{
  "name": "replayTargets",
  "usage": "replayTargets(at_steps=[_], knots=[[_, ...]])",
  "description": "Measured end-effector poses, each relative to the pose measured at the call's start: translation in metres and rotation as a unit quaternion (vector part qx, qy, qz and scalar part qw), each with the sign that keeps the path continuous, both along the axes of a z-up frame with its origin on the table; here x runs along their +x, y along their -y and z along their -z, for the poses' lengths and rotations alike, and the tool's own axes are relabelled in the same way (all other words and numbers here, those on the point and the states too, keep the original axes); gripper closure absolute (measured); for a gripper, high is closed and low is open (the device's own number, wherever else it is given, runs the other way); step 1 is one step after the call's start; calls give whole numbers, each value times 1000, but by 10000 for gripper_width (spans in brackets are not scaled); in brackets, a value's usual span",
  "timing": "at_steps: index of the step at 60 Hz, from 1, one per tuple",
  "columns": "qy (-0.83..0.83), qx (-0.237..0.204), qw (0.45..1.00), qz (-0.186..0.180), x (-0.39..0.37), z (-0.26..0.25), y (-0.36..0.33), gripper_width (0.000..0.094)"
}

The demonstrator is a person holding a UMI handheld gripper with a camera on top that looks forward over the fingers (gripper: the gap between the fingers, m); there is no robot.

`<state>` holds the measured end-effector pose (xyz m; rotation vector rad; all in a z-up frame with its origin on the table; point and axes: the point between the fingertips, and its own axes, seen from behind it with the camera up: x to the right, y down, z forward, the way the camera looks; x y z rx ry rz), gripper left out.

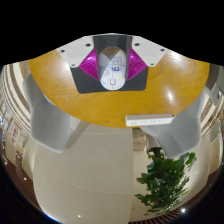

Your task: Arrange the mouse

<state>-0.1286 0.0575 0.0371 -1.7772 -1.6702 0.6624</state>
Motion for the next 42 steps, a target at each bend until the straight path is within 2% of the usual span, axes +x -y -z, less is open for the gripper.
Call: replayTargets(at_steps=[7,16,22,24,32,42], knots=[[31,-25,999,-7,6,42,-13,544],[38,-41,998,-23,7,59,-14,434],[40,-48,998,-28,13,51,-13,51],[38,-46,998,-30,16,45,-14,93],[23,-39,998,-35,50,1,-9,72],[25,-29,999,-26,143,-47,3,77]])
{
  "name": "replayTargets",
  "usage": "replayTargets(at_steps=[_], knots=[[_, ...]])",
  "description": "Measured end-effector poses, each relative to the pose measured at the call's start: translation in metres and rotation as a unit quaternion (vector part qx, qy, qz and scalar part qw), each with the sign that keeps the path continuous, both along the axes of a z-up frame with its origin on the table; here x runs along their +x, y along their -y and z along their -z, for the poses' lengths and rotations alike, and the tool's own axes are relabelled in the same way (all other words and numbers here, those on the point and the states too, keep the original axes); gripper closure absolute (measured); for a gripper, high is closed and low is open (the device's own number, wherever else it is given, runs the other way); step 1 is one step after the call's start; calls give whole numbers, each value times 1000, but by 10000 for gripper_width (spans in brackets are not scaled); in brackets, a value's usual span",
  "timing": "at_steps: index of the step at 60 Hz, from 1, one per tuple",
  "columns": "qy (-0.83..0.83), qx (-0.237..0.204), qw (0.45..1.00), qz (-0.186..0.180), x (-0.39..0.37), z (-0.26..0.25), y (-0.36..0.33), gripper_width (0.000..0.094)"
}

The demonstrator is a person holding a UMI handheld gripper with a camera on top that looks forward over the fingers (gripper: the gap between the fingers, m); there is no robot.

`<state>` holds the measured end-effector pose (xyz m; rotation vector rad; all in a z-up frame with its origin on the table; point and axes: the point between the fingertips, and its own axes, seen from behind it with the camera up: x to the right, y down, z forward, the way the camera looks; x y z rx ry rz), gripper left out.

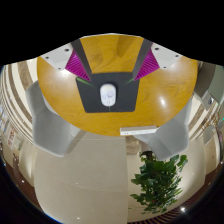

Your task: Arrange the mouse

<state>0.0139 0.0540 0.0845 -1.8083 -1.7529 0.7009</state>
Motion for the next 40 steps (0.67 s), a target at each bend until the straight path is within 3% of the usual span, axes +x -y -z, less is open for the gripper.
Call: replayTargets(at_steps=[18,40], knots=[[43,-4,999,27,157,-6,19,76],[33,15,999,39,176,-8,23,80]])
